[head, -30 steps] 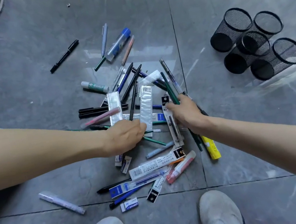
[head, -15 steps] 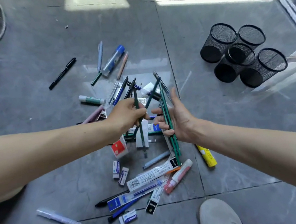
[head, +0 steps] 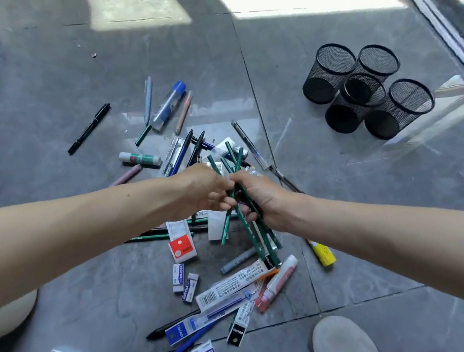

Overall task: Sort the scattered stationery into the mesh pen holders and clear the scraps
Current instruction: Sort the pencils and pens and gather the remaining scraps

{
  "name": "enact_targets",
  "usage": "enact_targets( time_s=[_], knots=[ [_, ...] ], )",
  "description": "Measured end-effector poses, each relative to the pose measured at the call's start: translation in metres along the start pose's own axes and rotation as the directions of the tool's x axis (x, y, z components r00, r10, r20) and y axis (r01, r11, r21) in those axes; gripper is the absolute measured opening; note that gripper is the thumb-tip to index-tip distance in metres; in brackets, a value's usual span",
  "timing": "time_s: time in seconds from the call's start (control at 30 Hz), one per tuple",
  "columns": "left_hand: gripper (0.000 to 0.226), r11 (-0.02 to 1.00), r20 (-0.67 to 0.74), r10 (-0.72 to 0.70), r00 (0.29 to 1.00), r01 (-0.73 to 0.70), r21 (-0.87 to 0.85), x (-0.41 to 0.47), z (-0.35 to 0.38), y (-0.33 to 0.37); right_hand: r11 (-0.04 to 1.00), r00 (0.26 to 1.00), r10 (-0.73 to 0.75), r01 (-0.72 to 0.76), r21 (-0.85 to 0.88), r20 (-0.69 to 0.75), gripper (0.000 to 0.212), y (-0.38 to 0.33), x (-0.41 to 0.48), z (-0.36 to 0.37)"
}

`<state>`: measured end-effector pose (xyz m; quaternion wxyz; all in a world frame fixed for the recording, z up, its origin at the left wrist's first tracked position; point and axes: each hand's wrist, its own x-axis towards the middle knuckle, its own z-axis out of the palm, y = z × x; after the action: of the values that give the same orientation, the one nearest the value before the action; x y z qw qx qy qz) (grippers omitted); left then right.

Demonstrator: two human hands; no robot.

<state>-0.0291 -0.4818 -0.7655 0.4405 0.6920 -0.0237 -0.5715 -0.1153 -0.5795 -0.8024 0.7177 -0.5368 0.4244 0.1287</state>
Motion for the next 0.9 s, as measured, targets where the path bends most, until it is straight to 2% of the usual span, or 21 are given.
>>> enact_targets(
  time_s=[0.1, 0.2, 0.27, 0.43, 0.5, 0.6, 0.63, 0.67, 0.73, 0.77, 0.8, 0.9],
  knots=[
    [0.013, 0.999, 0.036, -0.038, 0.999, 0.037, 0.027, -0.001, 0.0, 0.001, 0.999, 0.998, 0.031, -0.028, 0.042, -0.059, 0.032, -0.001, 0.004, -0.002],
    [0.008, 0.999, 0.038, 0.021, 0.999, -0.019, -0.049, 0.001, -0.002, 0.006, 1.0, 0.999, 0.005, -0.006, -0.016, -0.04, 0.045, -0.003, 0.007, -0.006],
    [0.001, 0.997, -0.004, 0.063, 0.998, -0.063, -0.049, 0.002, -0.005, 0.009, 0.999, 1.0, 0.026, -0.026, -0.024, 0.017, 0.048, -0.005, 0.005, -0.009],
    [0.019, 0.994, -0.028, 0.084, 0.996, -0.085, -0.064, 0.011, -0.004, 0.004, 0.982, 0.956, 0.173, -0.187, 0.035, 0.236, 0.053, -0.004, 0.003, -0.012],
    [0.015, 0.994, -0.052, 0.11, 0.993, -0.109, 0.02, 0.016, 0.001, -0.002, 0.979, 0.95, 0.178, -0.196, 0.048, 0.255, 0.051, -0.002, 0.005, -0.013],
    [0.015, 0.953, -0.109, 0.191, 0.976, -0.157, 0.261, 0.027, 0.004, -0.013, 0.99, 0.978, 0.136, -0.14, 0.017, 0.156, 0.046, -0.001, 0.011, -0.019],
    [0.015, 0.901, -0.103, 0.233, 0.967, -0.174, 0.398, 0.03, 0.003, -0.017, 0.995, 0.99, 0.1, -0.099, -0.02, 0.101, 0.045, 0.0, 0.014, -0.023],
    [0.015, 0.793, -0.069, 0.279, 0.958, -0.189, 0.579, 0.033, 0.002, -0.021, 0.997, 0.997, 0.059, -0.057, -0.056, 0.043, 0.045, 0.0, 0.017, -0.027],
    [0.015, 0.422, 0.066, 0.316, 0.946, -0.202, 0.884, 0.038, 0.001, -0.028, 0.994, 1.0, 0.008, -0.01, -0.106, -0.017, 0.039, 0.0, 0.021, -0.035],
    [0.017, 0.254, 0.138, 0.303, 0.943, -0.219, 0.942, 0.041, 0.003, -0.031, 0.993, 1.0, 0.007, -0.009, -0.116, -0.011, 0.034, -0.001, 0.022, -0.039],
    [0.019, 0.136, 0.193, 0.278, 0.941, -0.237, 0.962, 0.043, 0.006, -0.034, 0.992, 1.0, 0.015, -0.015, -0.127, 0.001, 0.031, 0.0, 0.023, -0.042],
    [0.023, -0.08, 0.267, 0.23, 0.936, -0.255, 0.964, 0.05, 0.018, -0.04, 0.986, 0.999, 0.023, -0.028, -0.166, -0.03, 0.032, 0.004, 0.023, -0.049]
  ],
)
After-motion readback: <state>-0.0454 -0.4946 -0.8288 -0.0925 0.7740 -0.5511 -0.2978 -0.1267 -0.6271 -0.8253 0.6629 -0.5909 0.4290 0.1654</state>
